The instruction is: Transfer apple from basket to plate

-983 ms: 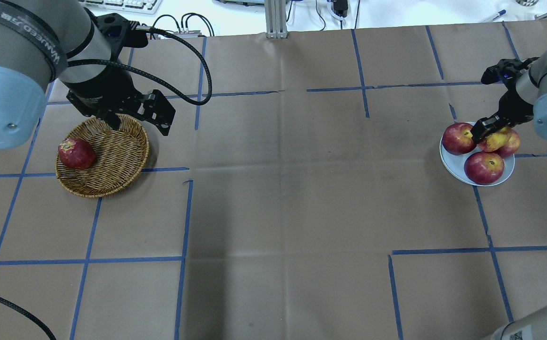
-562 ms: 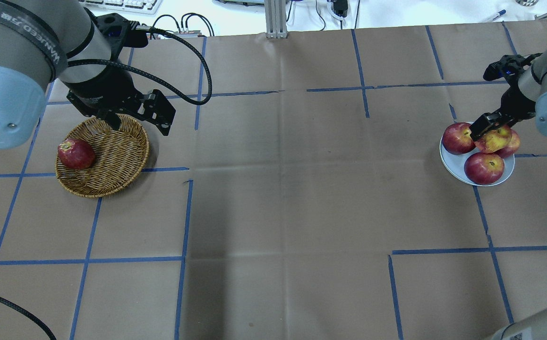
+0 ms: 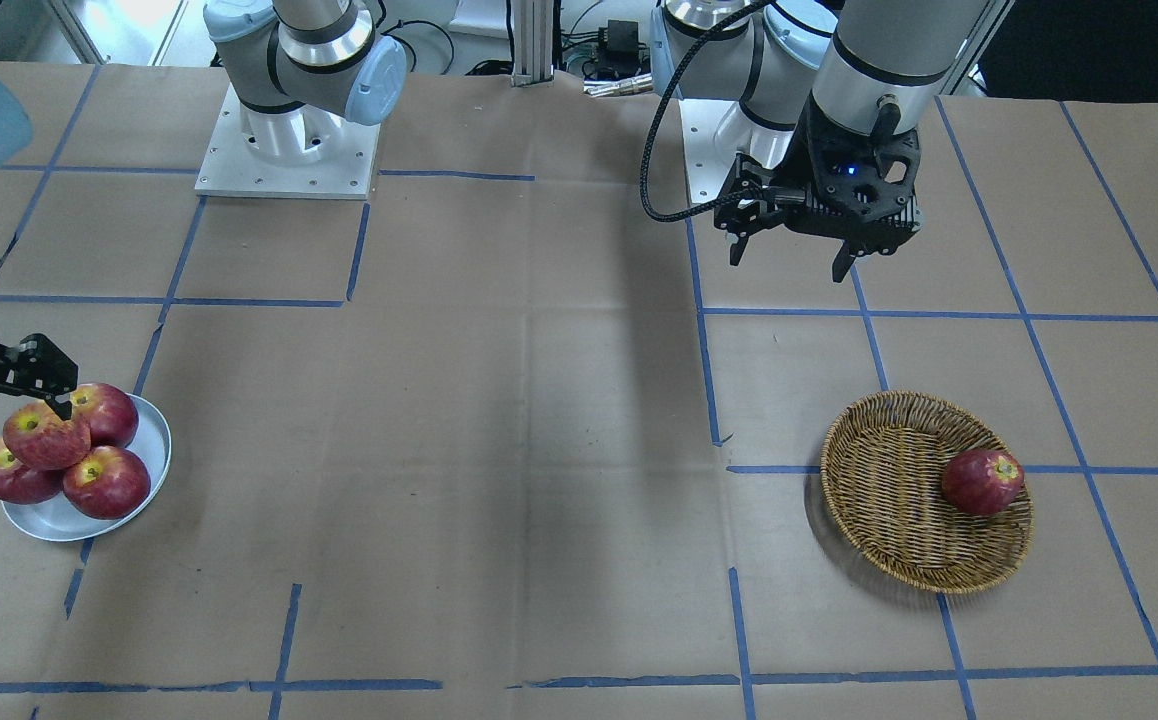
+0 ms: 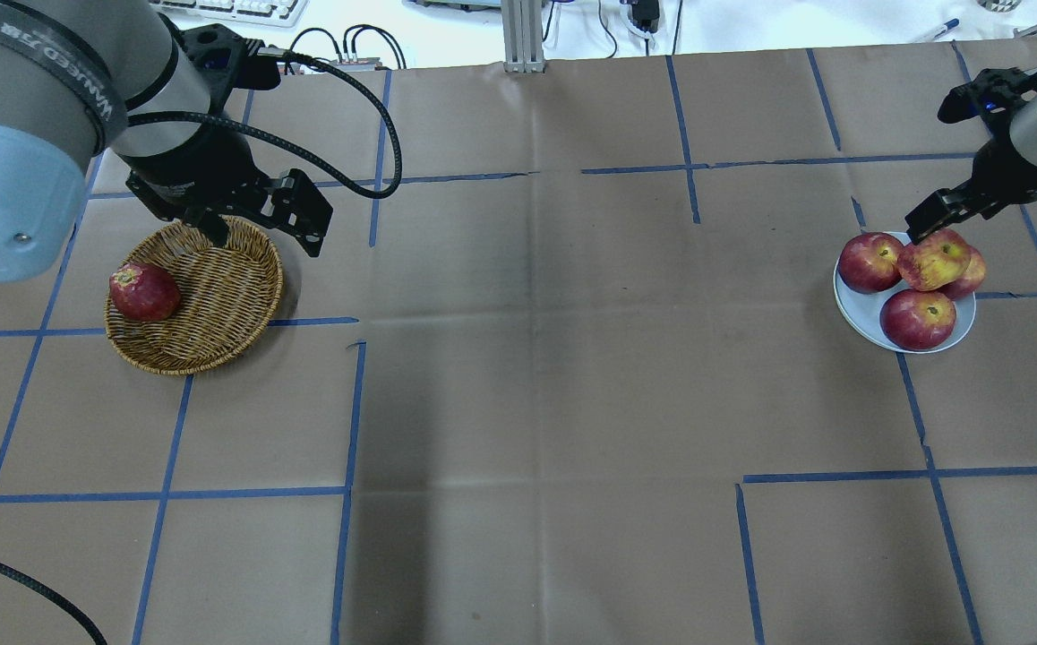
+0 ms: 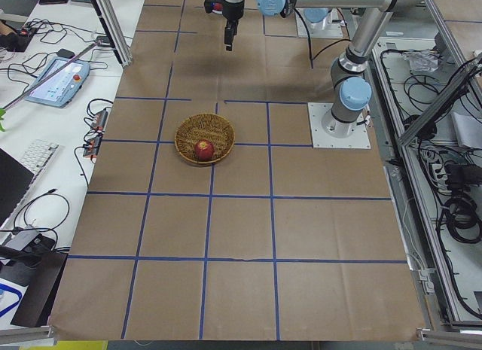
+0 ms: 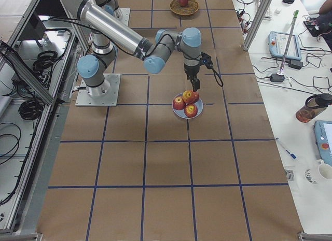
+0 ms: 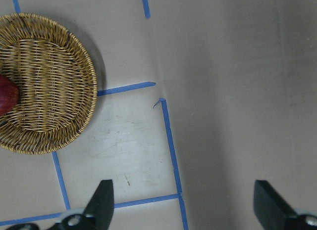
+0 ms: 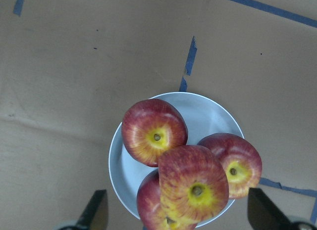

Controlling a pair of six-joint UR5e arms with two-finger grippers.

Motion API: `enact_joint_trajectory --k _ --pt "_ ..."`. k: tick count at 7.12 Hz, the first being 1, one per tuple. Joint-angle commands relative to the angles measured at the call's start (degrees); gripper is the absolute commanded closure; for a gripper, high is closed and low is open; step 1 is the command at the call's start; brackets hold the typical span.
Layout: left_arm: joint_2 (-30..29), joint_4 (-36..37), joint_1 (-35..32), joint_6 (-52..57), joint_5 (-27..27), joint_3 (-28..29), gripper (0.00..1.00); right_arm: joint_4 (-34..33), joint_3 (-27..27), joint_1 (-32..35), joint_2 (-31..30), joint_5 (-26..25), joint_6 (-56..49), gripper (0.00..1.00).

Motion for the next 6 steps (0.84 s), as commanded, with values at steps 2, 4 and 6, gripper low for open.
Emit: enact_joint_trajectory --k 2,4,6 --pt "-0.07 0.00 0.06 -0.06 0.00 -0.04 0.01 22.94 -7.90 11.47 -7.35 -0.27 21.79 0.00" --pt "-0.07 0.00 0.06 -0.06 -0.09 -0.04 0.01 29.15 -11.80 18.59 -7.44 -0.54 31.65 0.00" --pt "-0.07 0.00 0.06 -0.06 0.00 -0.04 0.01 29.25 -12.25 21.86 -7.45 -1.50 36.77 0.00"
